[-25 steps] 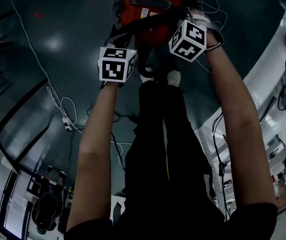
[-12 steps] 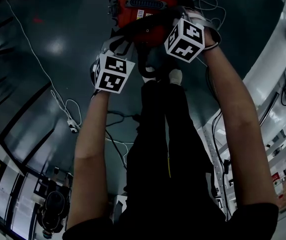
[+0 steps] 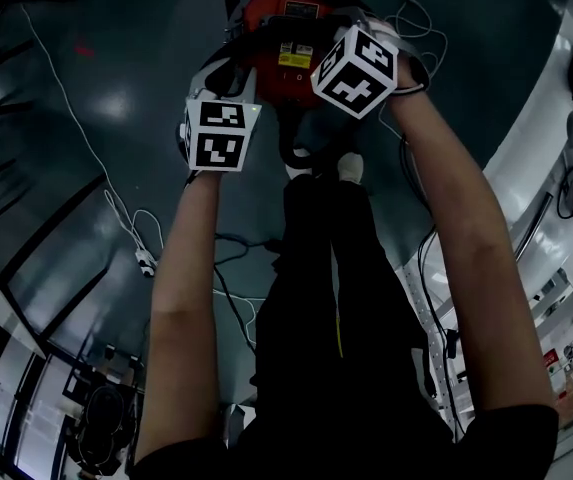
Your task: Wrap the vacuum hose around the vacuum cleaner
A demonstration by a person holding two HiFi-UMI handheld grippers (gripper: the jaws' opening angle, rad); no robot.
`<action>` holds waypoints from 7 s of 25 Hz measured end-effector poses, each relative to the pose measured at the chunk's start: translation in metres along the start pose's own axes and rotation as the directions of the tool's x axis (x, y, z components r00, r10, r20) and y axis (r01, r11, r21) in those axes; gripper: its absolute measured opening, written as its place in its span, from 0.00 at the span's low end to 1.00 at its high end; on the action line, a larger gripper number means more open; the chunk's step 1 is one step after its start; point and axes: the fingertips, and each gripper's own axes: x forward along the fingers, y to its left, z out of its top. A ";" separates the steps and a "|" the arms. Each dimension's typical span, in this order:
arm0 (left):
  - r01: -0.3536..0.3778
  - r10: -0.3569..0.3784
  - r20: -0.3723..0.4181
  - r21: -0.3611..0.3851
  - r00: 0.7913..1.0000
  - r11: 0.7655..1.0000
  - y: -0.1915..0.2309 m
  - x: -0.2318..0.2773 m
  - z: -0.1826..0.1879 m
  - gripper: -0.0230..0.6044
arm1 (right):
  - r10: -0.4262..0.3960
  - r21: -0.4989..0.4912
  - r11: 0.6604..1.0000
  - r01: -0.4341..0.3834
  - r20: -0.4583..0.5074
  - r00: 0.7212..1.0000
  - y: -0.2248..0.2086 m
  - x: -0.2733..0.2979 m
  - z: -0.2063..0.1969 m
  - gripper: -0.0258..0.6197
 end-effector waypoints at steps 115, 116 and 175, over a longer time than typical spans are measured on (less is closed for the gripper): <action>0.004 -0.004 -0.051 0.010 0.999 1.000 0.055 0.073 0.053 0.26 | -0.006 -0.063 0.998 0.012 0.098 0.995 -0.025 0.047 0.062 0.27; 0.000 -0.001 -0.057 -0.006 0.998 1.000 0.056 0.076 0.051 0.26 | -0.016 -0.032 0.999 0.019 0.109 0.994 -0.025 0.044 0.062 0.26; 0.108 -0.107 -0.023 0.052 0.994 0.993 -0.010 0.017 0.032 0.35 | -0.024 0.226 0.974 -0.008 0.139 0.990 0.010 -0.005 0.017 0.20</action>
